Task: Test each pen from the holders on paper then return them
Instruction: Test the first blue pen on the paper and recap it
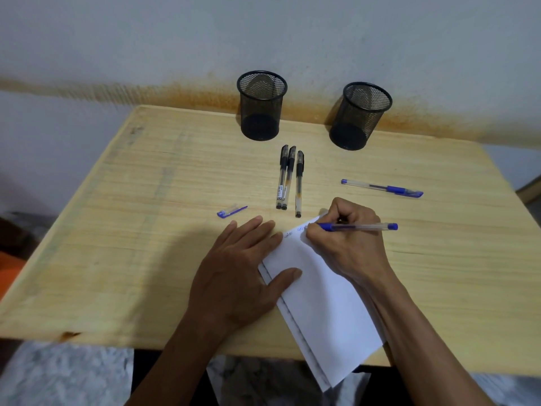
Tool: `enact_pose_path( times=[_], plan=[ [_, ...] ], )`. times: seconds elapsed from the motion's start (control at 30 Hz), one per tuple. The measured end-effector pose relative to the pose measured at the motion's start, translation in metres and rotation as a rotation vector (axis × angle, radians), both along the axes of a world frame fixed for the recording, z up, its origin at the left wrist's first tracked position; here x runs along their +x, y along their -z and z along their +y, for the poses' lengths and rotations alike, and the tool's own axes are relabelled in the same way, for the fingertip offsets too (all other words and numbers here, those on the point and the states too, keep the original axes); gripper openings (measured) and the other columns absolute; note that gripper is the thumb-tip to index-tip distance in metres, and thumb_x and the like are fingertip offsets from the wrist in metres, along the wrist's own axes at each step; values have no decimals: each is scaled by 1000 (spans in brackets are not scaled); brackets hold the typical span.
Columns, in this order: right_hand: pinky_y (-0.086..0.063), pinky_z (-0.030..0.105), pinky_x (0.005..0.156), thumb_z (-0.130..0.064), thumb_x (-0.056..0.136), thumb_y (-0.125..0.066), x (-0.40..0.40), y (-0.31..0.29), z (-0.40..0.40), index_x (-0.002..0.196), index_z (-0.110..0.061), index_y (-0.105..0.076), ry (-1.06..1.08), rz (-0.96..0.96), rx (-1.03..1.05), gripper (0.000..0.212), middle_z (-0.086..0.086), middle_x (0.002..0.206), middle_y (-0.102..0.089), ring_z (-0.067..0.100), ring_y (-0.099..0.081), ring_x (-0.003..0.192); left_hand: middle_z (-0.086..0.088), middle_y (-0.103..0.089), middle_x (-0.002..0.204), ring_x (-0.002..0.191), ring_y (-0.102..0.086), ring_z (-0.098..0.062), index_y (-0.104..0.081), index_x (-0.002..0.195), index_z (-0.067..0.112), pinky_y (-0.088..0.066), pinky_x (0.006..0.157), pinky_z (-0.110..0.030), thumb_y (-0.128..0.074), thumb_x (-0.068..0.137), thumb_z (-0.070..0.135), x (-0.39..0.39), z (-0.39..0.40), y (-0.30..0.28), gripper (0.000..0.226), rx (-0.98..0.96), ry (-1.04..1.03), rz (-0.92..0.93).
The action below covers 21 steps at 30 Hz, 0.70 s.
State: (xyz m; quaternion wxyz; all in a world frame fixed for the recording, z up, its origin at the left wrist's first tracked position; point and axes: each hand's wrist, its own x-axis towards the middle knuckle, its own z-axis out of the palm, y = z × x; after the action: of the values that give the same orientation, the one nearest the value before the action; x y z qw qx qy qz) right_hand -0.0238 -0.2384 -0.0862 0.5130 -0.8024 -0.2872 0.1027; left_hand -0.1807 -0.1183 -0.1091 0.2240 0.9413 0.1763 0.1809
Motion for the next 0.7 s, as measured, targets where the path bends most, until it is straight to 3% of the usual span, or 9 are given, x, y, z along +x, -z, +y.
enact_pose_path(
  times=[0.13, 0.33, 0.6, 0.7],
  plan=[
    [-38, 27, 44, 2, 68, -76, -1, 0, 0, 61, 2, -54, -3, 6, 5, 23, 11, 53, -57, 8, -44, 48, 3, -58, 140, 136, -46, -11, -66, 127, 23, -35, 115, -42, -54, 82, 69, 0, 0, 1, 66, 1, -3, -5],
    [-41, 34, 45, 0, 67, -75, 1, 3, 0, 61, 0, -53, 6, 36, 12, 23, 13, 54, -58, 15, -47, 49, 3, -57, 141, 137, -46, -10, -65, 128, 23, -35, 115, -42, -53, 82, 69, 0, 1, 1, 66, 5, 1, -2],
    [-38, 23, 42, 1, 70, -75, 1, 2, 0, 64, 3, -55, 13, 4, -3, 21, 14, 55, -59, 9, -45, 47, 3, -57, 141, 137, -45, -10, -65, 128, 23, -35, 115, -42, -53, 83, 69, 0, 1, 2, 66, 22, 0, -11],
    [-44, 23, 45, 5, 72, -72, 2, 1, 2, 66, 7, -55, 44, 89, 63, 18, 17, 56, -57, 9, -51, 47, 3, -58, 140, 136, -46, -11, -66, 127, 23, -36, 115, -43, -54, 82, 69, 1, 2, 2, 66, 25, 4, -17]
  ],
)
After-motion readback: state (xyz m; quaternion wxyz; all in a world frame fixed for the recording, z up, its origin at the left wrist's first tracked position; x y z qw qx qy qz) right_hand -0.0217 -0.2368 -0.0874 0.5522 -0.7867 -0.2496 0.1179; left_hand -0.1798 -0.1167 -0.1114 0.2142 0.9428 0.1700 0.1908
